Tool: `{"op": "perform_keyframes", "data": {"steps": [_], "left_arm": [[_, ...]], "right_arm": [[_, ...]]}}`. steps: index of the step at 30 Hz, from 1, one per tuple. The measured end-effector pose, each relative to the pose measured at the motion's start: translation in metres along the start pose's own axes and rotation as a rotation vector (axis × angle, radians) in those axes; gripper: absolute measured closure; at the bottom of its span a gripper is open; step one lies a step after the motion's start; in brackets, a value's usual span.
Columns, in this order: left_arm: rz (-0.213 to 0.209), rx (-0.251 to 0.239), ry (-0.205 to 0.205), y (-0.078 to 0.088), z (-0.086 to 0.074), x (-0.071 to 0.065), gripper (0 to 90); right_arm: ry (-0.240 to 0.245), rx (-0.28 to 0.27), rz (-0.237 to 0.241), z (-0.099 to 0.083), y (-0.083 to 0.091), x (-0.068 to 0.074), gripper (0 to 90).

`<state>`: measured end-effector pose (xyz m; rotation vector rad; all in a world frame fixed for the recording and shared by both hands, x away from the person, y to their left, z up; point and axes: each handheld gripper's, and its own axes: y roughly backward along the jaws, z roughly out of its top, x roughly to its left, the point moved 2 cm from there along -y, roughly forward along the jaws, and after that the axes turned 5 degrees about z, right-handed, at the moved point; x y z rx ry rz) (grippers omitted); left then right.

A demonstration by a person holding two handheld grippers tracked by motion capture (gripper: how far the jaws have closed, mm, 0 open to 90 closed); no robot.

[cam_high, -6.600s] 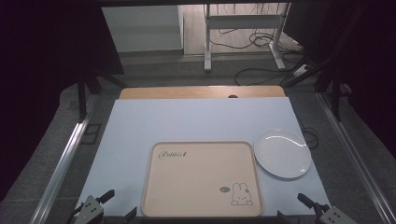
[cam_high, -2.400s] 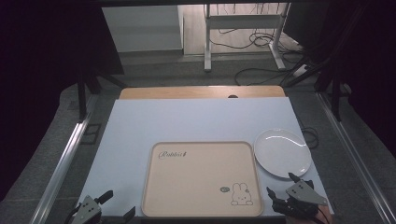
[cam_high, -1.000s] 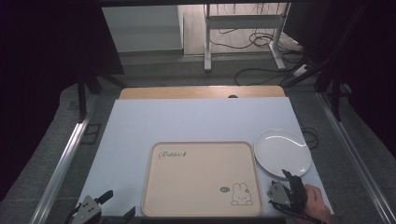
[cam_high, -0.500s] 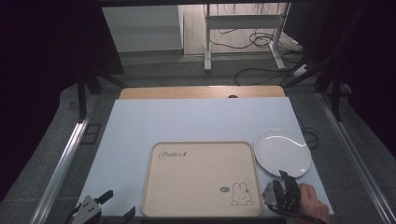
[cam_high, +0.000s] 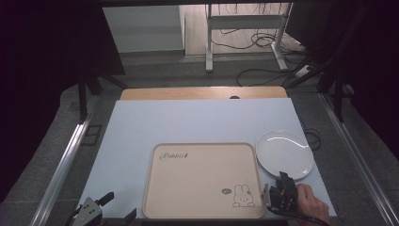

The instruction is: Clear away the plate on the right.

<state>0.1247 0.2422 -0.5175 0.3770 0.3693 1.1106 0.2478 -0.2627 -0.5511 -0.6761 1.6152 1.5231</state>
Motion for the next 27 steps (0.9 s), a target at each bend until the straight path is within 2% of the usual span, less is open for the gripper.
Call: {"op": "perform_keyframes", "data": {"steps": [14, 17, 19, 22, 27], "left_arm": [[0.000, 0.002, -0.002, 0.000, 0.000, 0.000, 3.0], [0.000, 0.002, -0.001, 0.000, 0.000, 0.000, 3.0], [-0.001, 0.002, -0.002, 0.000, 0.000, 0.000, 3.0], [0.000, 0.003, 0.001, 0.000, 0.000, 0.000, 3.0], [0.000, 0.003, -0.004, 0.000, 0.000, 0.000, 3.0]], "right_arm": [[0.027, 0.056, -0.002, 0.002, -0.013, -0.003, 71.7], [0.052, 0.080, 0.003, 0.004, -0.016, -0.003, 77.7], [0.052, 0.088, 0.014, 0.005, -0.017, -0.003, 80.5], [0.054, 0.096, 0.025, 0.005, -0.018, -0.003, 84.0], [0.063, 0.100, 0.016, 0.006, -0.017, -0.002, 85.6]]}}
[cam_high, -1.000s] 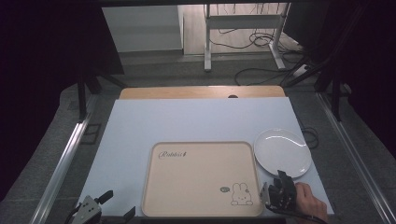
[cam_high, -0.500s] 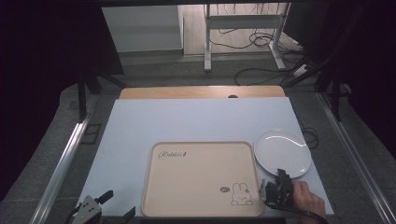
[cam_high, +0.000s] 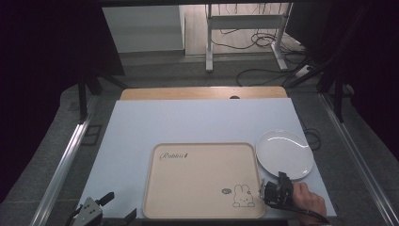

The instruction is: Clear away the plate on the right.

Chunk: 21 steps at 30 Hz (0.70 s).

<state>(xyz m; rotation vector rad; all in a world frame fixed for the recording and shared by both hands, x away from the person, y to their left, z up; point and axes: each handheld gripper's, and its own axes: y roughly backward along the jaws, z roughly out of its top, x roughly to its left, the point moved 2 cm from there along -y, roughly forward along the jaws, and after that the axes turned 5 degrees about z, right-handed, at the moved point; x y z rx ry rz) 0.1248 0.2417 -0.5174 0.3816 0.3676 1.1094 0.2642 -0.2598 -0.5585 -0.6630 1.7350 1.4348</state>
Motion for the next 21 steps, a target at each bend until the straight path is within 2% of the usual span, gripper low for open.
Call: {"op": "perform_keyframes", "data": {"steps": [1, 2, 3, 8, 16, 21], "left_arm": [[0.000, 0.000, 0.000, 0.000, 0.000, 0.000, 3.0], [0.000, 0.001, 0.002, 0.000, 0.000, 0.000, 3.0], [0.000, 0.000, 0.003, 0.000, 0.000, 0.000, 3.0], [0.000, -0.001, 0.000, 0.000, 0.000, 0.000, 3.0], [0.000, -0.004, 0.004, 0.000, 0.000, 0.000, 3.0], [0.000, -0.004, 0.004, 0.000, 0.000, 0.000, 3.0]], "right_arm": [[0.002, -0.003, -0.025, -0.001, 0.003, -0.001, 87.0], [0.002, -0.003, -0.025, -0.001, 0.003, -0.001, 87.0], [-0.020, -0.009, -0.018, -0.002, 0.005, -0.005, 87.0], [-0.017, -0.003, -0.023, -0.003, 0.006, -0.005, 87.0], [-0.039, -0.024, -0.043, -0.005, 0.015, -0.010, 85.8], [-0.032, -0.035, -0.065, -0.004, 0.019, -0.011, 85.9]]}}
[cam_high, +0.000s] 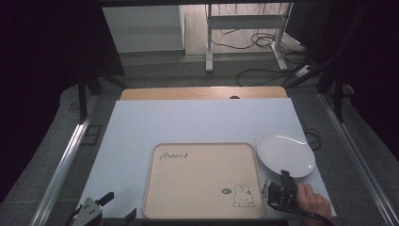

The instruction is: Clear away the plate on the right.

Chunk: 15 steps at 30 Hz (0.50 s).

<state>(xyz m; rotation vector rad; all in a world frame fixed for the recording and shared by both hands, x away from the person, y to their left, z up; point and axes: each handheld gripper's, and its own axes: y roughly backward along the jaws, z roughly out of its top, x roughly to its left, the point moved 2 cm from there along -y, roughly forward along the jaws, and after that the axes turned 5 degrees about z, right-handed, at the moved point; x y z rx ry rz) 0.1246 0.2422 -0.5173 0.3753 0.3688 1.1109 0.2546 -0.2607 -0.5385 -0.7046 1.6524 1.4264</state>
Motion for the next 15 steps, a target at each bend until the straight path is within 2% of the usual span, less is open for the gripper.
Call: {"op": "perform_keyframes", "data": {"steps": [4, 15], "left_arm": [[0.000, -0.001, 0.001, 0.000, 0.000, 0.000, 3.0], [0.000, 0.000, 0.003, 0.000, 0.000, 0.000, 3.0]], "right_arm": [[0.004, -0.025, -0.022, 0.004, 0.007, -0.002, 85.7], [0.020, -0.068, -0.036, 0.016, 0.019, 0.000, 85.5]]}}
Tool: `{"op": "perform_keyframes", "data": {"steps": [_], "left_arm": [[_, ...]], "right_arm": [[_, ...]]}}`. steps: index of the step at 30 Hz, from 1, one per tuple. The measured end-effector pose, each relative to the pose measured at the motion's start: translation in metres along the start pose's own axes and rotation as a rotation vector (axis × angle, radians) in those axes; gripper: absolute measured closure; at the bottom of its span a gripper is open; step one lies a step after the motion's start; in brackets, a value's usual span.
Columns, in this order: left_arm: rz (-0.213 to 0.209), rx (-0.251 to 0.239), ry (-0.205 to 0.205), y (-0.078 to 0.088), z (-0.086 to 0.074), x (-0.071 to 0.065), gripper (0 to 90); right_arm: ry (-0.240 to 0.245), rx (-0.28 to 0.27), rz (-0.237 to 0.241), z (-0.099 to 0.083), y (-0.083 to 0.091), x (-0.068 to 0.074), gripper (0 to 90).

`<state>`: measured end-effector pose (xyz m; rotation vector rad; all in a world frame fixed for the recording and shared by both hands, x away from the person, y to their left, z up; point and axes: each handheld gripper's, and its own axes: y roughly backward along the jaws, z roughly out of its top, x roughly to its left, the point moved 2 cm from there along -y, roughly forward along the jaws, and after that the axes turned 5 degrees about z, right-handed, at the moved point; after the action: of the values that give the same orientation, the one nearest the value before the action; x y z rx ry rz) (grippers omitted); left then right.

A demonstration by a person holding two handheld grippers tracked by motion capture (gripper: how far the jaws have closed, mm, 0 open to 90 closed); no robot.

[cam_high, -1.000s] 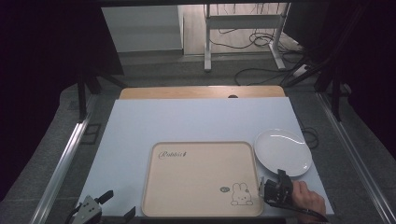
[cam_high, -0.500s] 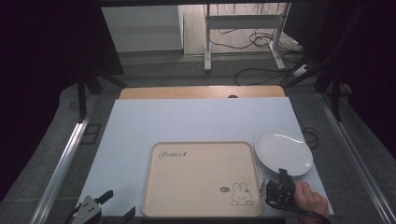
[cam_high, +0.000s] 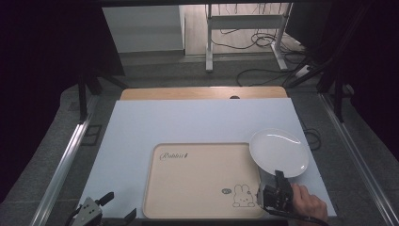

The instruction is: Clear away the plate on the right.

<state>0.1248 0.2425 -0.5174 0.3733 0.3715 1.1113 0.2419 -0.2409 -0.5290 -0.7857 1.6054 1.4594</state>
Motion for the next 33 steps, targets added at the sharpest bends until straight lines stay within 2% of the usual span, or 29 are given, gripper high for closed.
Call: {"op": "perform_keyframes", "data": {"steps": [6, 7, 8, 9, 10, 12, 13, 16, 19, 21, 22, 23, 24, 26, 29, 30, 32, 33], "left_arm": [[0.000, 0.000, 0.001, 0.000, 0.000, 0.000, 3.0], [0.000, 0.000, 0.000, 0.000, 0.000, 0.000, 3.0], [0.000, 0.000, 0.000, 0.000, 0.000, 0.000, 3.0], [0.000, 0.000, 0.000, 0.000, 0.000, 0.000, 3.0], [0.000, 0.000, 0.001, 0.000, 0.000, 0.000, 3.0], [0.000, -0.001, 0.002, 0.000, 0.000, 0.000, 3.0], [0.000, -0.001, 0.002, 0.000, 0.000, 0.000, 3.0], [0.000, -0.001, 0.002, 0.000, 0.000, 0.000, 3.0], [0.000, -0.001, 0.003, 0.000, 0.000, 0.000, 3.0], [-0.001, 0.000, 0.002, 0.000, 0.000, 0.000, 3.0], [0.000, -0.001, 0.002, 0.000, 0.000, 0.000, 3.0], [0.000, -0.001, 0.002, 0.000, 0.000, 0.000, 3.0], [0.000, 0.000, 0.002, 0.000, 0.000, 0.000, 3.0], [-0.001, 0.000, 0.003, 0.000, 0.000, 0.000, 3.0], [-0.001, 0.000, 0.002, 0.000, 0.000, 0.000, 3.0], [-0.001, 0.000, 0.002, 0.000, 0.000, 0.000, 3.0], [-0.001, 0.000, 0.003, 0.000, 0.000, 0.000, 3.0], [-0.001, 0.000, 0.003, 0.000, 0.000, 0.000, 3.0]], "right_arm": [[0.009, -0.023, -0.011, 0.007, 0.007, 0.001, 85.4], [0.017, -0.046, -0.004, 0.009, 0.008, 0.001, 85.3], [0.022, -0.036, -0.029, 0.010, 0.010, 0.002, 85.3], [0.027, -0.030, -0.018, 0.012, 0.012, 0.001, 85.3], [0.031, -0.057, 0.025, 0.014, 0.012, 0.001, 85.2], [0.038, -0.072, 0.022, 0.018, 0.016, 0.002, 85.2], [0.038, -0.107, 0.014, 0.022, 0.017, 0.003, 85.0], [0.048, -0.099, 0.014, 0.026, 0.023, 0.003, 85.0], [0.045, -0.143, 0.006, 0.032, 0.026, 0.006, 84.9], [0.063, -0.134, 0.010, 0.036, 0.030, 0.006, 84.9], [0.066, -0.171, 0.002, 0.041, 0.031, 0.008, 84.7], [0.077, -0.134, -0.008, 0.043, 0.036, 0.008, 84.5], [0.077, -0.134, -0.008, 0.043, 0.036, 0.008, 84.5], [0.079, -0.200, 0.000, 0.049, 0.036, 0.011, 84.1], [0.089, -0.195, 0.004, 0.052, 0.041, 0.012, 84.0], [0.092, -0.230, -0.001, 0.056, 0.041, 0.015, 83.9], [0.099, -0.211, 0.006, 0.057, 0.044, 0.015, 83.9], [0.105, -0.219, 0.004, 0.060, 0.045, 0.016, 83.8]]}}
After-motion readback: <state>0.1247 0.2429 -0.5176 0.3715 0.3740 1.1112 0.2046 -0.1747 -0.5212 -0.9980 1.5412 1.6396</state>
